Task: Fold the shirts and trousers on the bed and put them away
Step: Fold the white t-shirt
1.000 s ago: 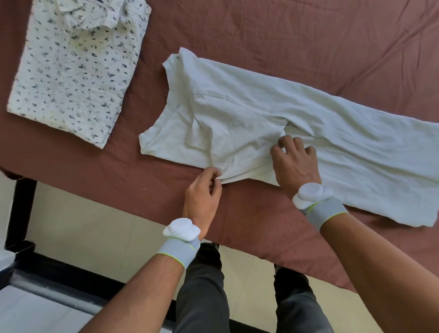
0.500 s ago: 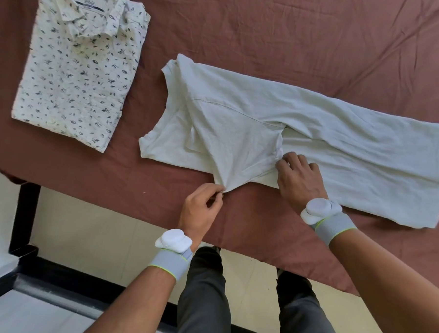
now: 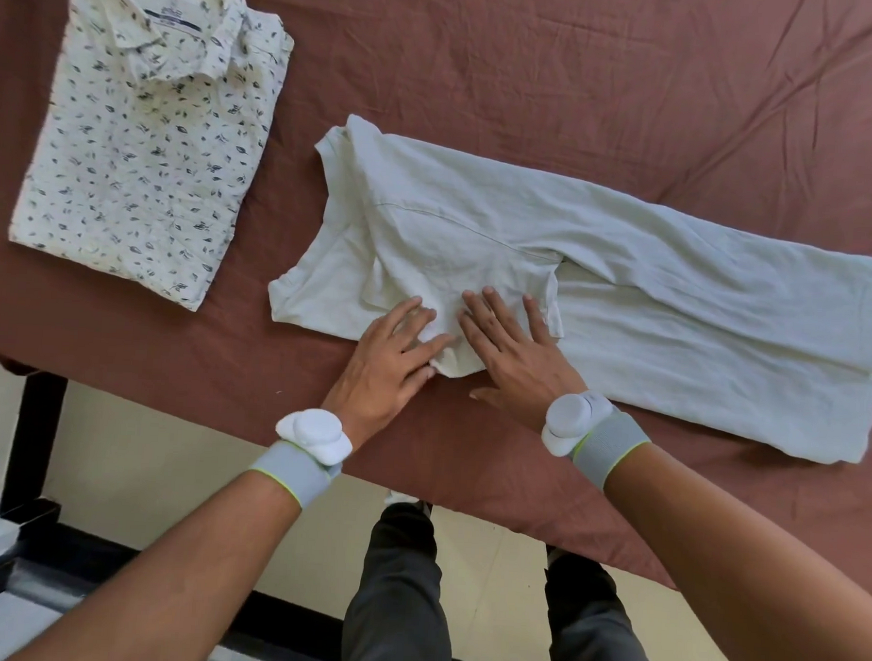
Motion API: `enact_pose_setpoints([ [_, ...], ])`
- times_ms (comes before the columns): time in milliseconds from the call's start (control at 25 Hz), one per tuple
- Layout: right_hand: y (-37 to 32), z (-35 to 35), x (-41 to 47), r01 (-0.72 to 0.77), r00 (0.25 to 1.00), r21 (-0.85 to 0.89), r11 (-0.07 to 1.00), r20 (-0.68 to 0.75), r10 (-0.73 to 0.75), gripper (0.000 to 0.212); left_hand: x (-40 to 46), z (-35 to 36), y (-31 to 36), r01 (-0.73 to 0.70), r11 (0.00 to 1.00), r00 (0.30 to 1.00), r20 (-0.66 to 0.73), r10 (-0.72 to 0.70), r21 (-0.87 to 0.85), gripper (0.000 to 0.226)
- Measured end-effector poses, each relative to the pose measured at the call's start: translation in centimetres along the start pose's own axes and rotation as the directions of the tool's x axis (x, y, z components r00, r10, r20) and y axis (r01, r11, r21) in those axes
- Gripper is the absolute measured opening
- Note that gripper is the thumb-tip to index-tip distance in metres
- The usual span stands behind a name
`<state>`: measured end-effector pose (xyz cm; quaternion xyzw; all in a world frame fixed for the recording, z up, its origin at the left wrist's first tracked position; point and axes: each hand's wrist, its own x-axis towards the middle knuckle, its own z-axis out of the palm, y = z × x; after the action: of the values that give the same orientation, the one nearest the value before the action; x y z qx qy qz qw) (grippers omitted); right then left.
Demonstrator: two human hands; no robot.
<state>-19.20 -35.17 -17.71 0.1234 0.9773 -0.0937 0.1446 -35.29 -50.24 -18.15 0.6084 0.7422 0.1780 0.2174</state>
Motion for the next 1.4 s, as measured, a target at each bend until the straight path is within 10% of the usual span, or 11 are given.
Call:
enact_pose_setpoints([
  [80,-0.1,0.2,0.1,-0.024,0.999,0.026,0.999,-0.035,0.025,0.096,0.7,-1.3,-0.9,-0.119,0.988,0.993,-0.005,0.119,-0.096,0.022],
  [240,0.4,-0.1,0.0,-0.096,0.984,0.119,0.988,-0.136,0.112,0.065,3.3,-4.8,-0.4,0.153,0.901,0.988,0.042,-0.149,-0.406,0.013],
  [480,0.9,0.1,-0.3,-0.005,0.997,0.06,0.998,-0.081,0.01,0.065,1.9,-2.8,-2.7,-0.185,0.981,0.925,0.346,0.156,0.052,0.082],
  [800,2.6,0.1,-2.0,-0.064,0.981,0.14,0.988,-0.171,0.088,0.049,1.4,0.5,-2.5,-0.398,0.909,0.916,0.12,0.384,0.127,0.037],
  [1000,3.5,-0.9,-1.7,0.001,1.0,0.058,0.998,-0.026,0.001,0.09,2.6,-1.3,-0.9,-0.182,0.963,0.981,0.024,0.191,-0.2,0.032],
  [1120,4.3,-1.9,0.9,-0.079,0.98,0.191,0.978,-0.165,0.111,0.046,5.6,-4.0,-0.2,0.069,0.924,0.995,-0.041,-0.091,-0.377,0.029],
  [1240,5.7,-4.5,2.9,-0.148,0.921,0.645,0.749,-0.187,0.343,0.02,9.6,-6.7,-1.2,0.267,0.768,0.958,0.075,-0.277,-0.582,0.019],
  [1400,8.5,-6.0,6.4,-0.345,0.812,0.814,0.468,0.008,0.584,0.016,12.2,-6.9,-4.6,0.453,0.708,0.888,0.347,-0.302,-0.542,0.034],
])
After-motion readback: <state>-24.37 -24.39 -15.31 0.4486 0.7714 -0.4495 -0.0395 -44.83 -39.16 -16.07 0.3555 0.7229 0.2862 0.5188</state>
